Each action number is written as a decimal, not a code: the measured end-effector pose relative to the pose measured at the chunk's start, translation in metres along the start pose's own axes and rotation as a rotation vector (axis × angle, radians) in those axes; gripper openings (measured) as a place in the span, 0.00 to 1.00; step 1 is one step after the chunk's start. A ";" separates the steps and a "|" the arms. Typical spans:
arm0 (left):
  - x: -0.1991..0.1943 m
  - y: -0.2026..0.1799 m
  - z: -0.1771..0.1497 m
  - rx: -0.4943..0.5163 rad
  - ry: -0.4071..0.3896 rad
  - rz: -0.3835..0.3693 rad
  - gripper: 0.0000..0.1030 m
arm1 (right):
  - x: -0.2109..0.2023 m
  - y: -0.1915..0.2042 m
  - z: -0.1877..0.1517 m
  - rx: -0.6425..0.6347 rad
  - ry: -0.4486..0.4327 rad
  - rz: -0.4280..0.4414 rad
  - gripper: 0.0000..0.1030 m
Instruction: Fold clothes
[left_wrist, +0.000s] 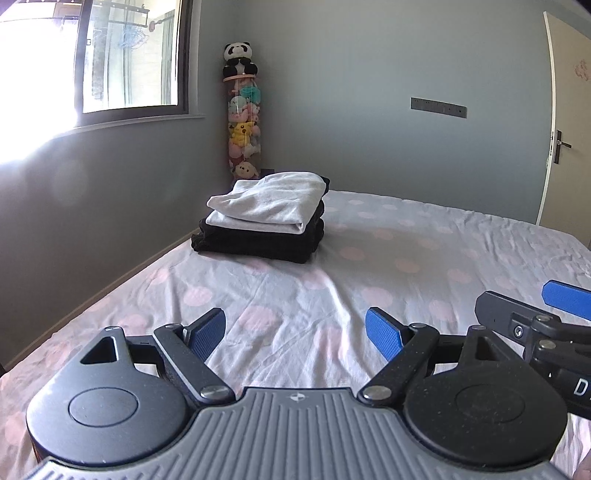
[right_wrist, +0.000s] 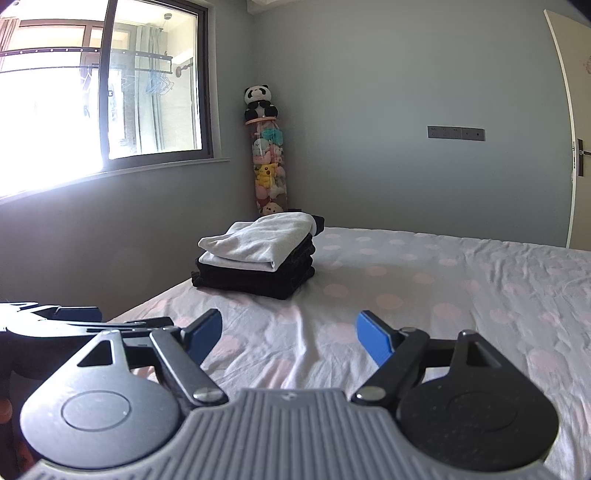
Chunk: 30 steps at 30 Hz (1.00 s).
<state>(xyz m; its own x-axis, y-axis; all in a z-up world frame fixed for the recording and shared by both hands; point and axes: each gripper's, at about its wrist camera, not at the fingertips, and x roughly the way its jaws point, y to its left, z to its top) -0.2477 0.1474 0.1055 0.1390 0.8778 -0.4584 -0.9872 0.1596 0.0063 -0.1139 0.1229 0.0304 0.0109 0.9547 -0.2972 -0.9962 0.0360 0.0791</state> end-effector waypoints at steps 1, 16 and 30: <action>0.000 0.000 -0.002 0.000 0.005 0.002 0.95 | -0.002 0.000 -0.002 0.000 0.002 -0.003 0.80; -0.011 -0.001 -0.022 -0.005 0.058 0.001 0.95 | -0.018 0.004 -0.022 0.016 0.039 -0.022 0.81; -0.026 -0.001 -0.027 -0.010 0.055 0.000 0.95 | -0.039 0.009 -0.029 0.020 0.033 -0.051 0.81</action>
<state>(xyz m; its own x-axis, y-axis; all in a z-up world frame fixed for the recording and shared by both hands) -0.2523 0.1122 0.0930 0.1347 0.8519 -0.5062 -0.9879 0.1549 -0.0021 -0.1253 0.0775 0.0153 0.0582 0.9411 -0.3330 -0.9926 0.0903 0.0818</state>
